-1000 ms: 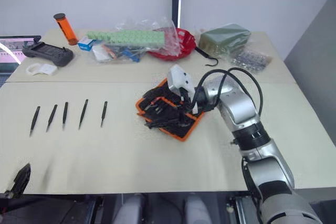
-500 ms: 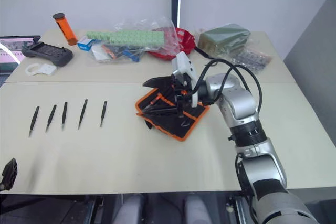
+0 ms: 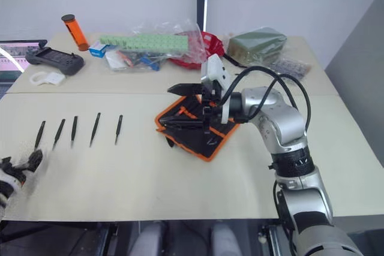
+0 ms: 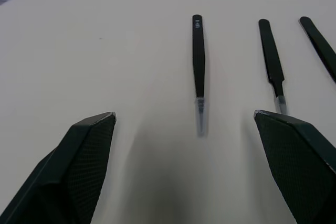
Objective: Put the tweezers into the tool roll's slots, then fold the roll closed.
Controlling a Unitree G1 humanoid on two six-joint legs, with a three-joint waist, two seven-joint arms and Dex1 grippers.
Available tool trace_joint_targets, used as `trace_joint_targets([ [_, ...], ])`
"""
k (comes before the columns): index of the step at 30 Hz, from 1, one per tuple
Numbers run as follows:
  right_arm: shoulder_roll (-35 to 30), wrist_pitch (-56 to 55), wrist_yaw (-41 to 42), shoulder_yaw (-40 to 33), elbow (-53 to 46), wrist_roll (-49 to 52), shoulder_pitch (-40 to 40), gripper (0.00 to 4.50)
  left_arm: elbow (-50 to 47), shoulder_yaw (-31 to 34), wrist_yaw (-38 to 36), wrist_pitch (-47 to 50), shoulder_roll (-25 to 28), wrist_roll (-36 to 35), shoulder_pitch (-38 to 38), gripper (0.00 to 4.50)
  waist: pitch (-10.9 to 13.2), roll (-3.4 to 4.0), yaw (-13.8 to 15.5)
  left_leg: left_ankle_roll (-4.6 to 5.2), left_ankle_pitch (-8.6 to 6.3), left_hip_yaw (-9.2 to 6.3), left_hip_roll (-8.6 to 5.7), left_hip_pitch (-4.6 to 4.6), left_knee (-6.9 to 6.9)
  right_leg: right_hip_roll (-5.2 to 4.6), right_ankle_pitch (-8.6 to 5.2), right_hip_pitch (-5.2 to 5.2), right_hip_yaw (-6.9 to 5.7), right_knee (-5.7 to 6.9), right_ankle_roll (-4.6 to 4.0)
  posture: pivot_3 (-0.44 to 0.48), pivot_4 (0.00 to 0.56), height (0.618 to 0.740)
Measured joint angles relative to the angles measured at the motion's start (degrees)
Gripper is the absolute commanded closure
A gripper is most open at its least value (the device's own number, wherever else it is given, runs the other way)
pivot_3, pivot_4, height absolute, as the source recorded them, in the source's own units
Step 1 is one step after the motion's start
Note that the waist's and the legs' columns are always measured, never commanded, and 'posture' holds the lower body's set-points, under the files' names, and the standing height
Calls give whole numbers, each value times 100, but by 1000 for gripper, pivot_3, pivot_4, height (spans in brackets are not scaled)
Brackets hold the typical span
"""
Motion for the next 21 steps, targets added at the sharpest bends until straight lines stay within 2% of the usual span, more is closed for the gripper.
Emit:
trace_joint_targets([
  [8,-172,198,-383,-116,-283,28,176,17,1149,-302,-156,-291,218,279,-856,0,0,1,-10,0,0,-2,4,2,-9,0,1,-7,-5,5,-1,0,150,740],
  [14,-239,198,-556,-192,-326,104,175,17,1370,-311,-206,-431,224,307,-996,0,0,1,-8,0,0,-1,3,2,-8,-3,1,-5,-5,5,-1,0,150,740],
  [21,-321,181,-590,-193,-321,104,175,0,1427,-245,-112,-421,225,299,-1003,2170,0,1,-5,0,0,-1,2,2,-7,-5,1,-5,-4,5,0,0,150,740],
])
